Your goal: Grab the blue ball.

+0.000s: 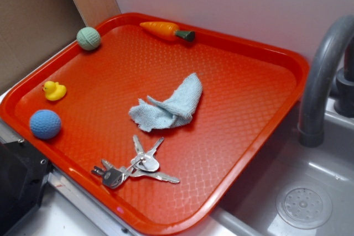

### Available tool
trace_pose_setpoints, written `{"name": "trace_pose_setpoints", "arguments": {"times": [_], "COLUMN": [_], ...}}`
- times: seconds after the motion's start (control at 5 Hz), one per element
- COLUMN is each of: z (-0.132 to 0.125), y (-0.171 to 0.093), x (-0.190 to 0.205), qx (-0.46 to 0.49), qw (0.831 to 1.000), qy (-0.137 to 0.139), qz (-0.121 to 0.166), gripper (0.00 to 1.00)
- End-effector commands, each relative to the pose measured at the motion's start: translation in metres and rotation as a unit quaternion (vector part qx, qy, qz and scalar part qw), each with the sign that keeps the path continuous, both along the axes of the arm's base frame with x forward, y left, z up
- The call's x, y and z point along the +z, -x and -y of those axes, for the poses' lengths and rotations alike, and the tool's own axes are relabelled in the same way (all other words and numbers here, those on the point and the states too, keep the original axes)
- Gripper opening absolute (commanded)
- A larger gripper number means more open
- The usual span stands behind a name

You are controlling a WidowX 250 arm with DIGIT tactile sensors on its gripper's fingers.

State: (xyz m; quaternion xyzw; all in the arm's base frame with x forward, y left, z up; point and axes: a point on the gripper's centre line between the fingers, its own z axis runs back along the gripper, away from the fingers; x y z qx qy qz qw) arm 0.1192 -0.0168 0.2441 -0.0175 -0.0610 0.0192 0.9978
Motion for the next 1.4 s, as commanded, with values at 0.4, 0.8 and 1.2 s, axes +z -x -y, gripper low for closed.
{"name": "trace_pose_setpoints", "arguments": {"times": [0.4, 0.8, 1.2], "z": [-0.037, -0.051, -0.057], "y": [0.007, -0.002, -0.006], "x": [-0.083, -0.153, -0.198], "qx": [-0.015, -0.036, -0.035], "qw": [1.000, 0.999, 0.996], "qy": [0.008, -0.005, 0.012], "qz": [-0.019, -0.035, -0.077], "gripper": [1.00, 1.00, 1.00]}}
